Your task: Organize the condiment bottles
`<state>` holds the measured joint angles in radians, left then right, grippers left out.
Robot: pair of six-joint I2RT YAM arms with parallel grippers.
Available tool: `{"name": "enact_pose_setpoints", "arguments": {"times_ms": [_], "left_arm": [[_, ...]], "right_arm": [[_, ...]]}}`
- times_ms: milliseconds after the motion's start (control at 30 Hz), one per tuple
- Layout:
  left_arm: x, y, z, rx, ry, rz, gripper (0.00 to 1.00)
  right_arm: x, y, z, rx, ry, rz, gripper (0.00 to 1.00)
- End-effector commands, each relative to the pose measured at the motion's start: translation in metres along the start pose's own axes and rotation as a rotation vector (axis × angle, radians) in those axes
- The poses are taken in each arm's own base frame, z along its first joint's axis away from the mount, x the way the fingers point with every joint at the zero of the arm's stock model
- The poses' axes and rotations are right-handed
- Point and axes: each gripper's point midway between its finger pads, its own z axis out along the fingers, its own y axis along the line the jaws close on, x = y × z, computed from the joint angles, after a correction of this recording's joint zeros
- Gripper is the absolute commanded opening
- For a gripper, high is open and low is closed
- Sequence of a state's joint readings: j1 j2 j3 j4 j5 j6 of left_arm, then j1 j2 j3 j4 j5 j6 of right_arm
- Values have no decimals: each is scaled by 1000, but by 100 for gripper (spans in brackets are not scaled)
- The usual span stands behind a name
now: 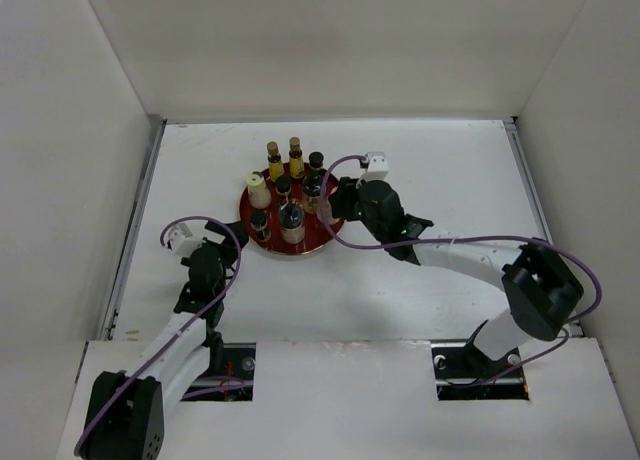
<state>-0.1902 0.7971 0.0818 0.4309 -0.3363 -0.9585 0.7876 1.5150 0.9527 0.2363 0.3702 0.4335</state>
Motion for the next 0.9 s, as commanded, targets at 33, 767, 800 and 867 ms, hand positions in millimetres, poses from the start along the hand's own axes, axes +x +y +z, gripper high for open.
{"name": "enact_pose_setpoints", "arguments": {"times_ms": [33,767,800,867], "left_arm": [[-25,-27,1,70,-79,-17,100],[-28,-9,7,-10,-63,-29,100],[-30,-8,7,-17,-70,-26,100],[-34,-4,8,-42,-84,-21,100]], "right_arm": [[-14,38,13,-147,-88,145,39],[2,32,10,-59,-86,59,83],[-5,31,2,-66,-105,66,83],[-16,31,-11,-80,-132,78,84]]}}
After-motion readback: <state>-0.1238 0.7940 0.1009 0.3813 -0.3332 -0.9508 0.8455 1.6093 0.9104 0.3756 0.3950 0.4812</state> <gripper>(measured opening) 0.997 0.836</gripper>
